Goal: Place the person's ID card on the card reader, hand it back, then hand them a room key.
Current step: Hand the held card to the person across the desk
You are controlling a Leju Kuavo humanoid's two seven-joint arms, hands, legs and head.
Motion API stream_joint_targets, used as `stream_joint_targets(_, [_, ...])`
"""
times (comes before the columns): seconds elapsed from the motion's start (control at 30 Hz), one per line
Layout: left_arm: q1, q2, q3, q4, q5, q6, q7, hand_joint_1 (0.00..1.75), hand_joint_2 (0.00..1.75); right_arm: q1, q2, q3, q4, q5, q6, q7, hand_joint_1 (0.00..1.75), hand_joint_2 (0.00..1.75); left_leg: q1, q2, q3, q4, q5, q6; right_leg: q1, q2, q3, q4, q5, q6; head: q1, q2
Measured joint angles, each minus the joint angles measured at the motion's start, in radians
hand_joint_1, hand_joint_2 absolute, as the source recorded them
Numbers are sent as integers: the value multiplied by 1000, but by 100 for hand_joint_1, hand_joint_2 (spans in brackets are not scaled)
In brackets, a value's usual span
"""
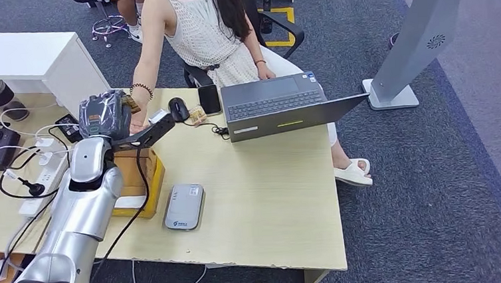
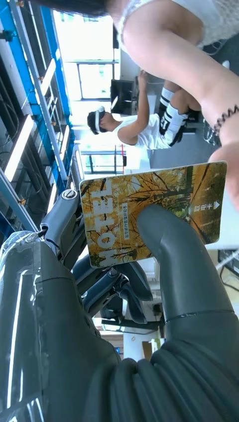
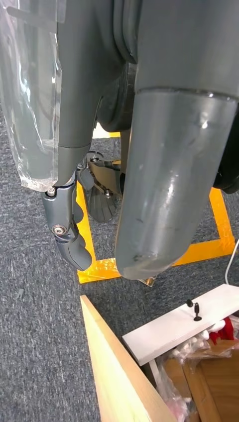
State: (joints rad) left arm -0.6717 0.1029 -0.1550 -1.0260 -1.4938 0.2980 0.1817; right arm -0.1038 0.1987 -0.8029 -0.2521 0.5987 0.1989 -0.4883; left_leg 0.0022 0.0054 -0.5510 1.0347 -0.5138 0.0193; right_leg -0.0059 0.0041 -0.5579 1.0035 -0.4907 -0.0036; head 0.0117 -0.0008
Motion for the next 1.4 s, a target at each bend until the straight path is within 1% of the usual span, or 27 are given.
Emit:
stream_joint_targets(0.13, [-67,-9,-6,56,11,3,0,175,175,0,0,3,2,0,0,0,0,0,0,0,0,0,0,0,0,0,0,0,0,0,0,0])
stream_joint_targets(0.27, [-100,-12,-13,87,14,1,0,175,175,0,0,4,4,-1,1,0,0,0,0,0,0,0,0,0,0,0,0,0,0,0,0,0])
stream_joint_targets(0.5, [-133,-20,-20,124,20,-10,3,175,175,0,0,5,6,-1,1,8,0,0,0,0,0,0,0,0,0,0,0,0,0,0,0,0])
stream_joint_targets(0.7, [-136,-20,-35,136,40,-20,11,175,175,0,0,6,7,-2,1,10,0,0,0,0,0,0,0,0,0,0,0,0,0,0,0,0])
stream_joint_targets(0.83, [-125,-16,-37,132,53,-21,12,0,175,0,0,6,7,-4,1,9,0,0,0,0,0,0,0,0,0,0,0,0,0,0,0,0])
stream_joint_targets(1.03, [-103,-8,-37,108,90,-29,11,0,175,0,0,7,7,-6,5,9,0,0,0,0,-1,0,0,0,0,0,0,0,0,0,0,0])
stream_joint_targets(1.17, [-83,-2,-37,83,101,-4,9,0,175,0,0,8,7,-8,5,8,0,0,0,0,0,0,0,0,0,0,0,0,0,0,0,0])
stream_joint_targets(1.23, [-62,6,-37,53,110,9,1,0,175,0,0,8,7,-15,3,5,0,0,0,0,0,0,0,0,0,0,0,0,0,0,0,0])
stream_joint_targets(1.3, [-20,19,-37,-7,135,13,-21,0,175,1,0,9,7,-29,2,-4,0,0,0,1,0,0,0,0,0,1,0,1,0,0,0,0])
stream_joint_targets(1.4, [87,52,-37,-156,187,13,-61,0,175,7,0,9,7,-51,4,-22,0,0,0,2,0,-1,-1,0,0,2,-1,0,-1,0,0,0])
